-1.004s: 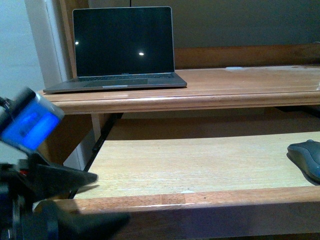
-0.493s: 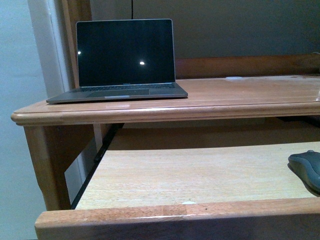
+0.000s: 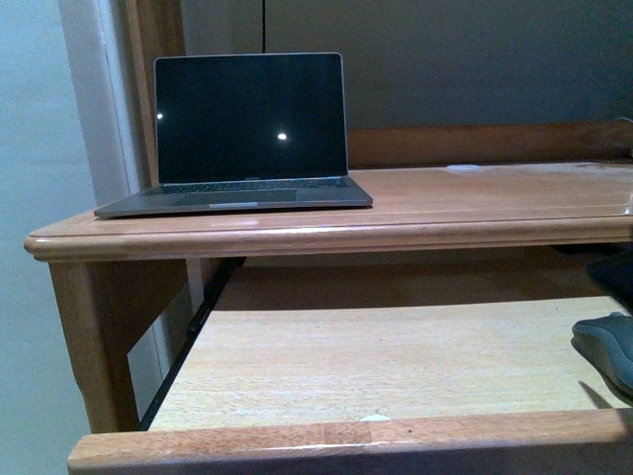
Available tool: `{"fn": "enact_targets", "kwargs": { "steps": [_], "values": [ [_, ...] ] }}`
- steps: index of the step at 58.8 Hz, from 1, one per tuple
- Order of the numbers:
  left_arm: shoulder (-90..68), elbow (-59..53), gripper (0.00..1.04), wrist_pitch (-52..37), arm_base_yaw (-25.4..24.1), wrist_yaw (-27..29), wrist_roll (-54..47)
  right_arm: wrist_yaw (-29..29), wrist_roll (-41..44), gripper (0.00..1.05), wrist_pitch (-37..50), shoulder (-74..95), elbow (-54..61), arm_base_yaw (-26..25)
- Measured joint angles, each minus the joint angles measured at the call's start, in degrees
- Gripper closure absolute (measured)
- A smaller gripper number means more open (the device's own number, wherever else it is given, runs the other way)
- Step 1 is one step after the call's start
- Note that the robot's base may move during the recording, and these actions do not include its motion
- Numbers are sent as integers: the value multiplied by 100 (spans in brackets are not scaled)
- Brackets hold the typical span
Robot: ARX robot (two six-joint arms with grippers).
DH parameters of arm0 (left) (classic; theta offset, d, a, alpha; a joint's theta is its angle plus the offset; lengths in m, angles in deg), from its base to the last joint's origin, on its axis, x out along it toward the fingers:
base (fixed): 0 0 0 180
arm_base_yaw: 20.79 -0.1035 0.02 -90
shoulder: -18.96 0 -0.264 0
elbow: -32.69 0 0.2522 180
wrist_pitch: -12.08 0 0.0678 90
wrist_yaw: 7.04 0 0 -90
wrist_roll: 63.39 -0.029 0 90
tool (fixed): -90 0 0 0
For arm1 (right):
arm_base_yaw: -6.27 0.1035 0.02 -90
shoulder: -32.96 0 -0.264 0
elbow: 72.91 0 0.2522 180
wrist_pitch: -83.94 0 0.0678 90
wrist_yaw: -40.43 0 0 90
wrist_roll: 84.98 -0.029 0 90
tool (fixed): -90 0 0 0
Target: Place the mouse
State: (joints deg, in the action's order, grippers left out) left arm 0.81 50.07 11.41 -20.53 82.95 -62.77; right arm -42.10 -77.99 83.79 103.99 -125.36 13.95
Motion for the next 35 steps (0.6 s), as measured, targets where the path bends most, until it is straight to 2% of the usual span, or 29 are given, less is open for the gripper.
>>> {"fn": "enact_targets", "kwargs": {
  "steps": [15,26,35],
  "values": [
    [356,-107,102,238,0,0,0,505,299,7,-800,260,-400,-2],
    [597,-319,102,258,0,-4,0,273,-42,7,-1812,522,-671,-2],
    [782,-319,102,400,0,-2,-2,203,-330,7,-2312,721,-973,-4]
  ]
}}
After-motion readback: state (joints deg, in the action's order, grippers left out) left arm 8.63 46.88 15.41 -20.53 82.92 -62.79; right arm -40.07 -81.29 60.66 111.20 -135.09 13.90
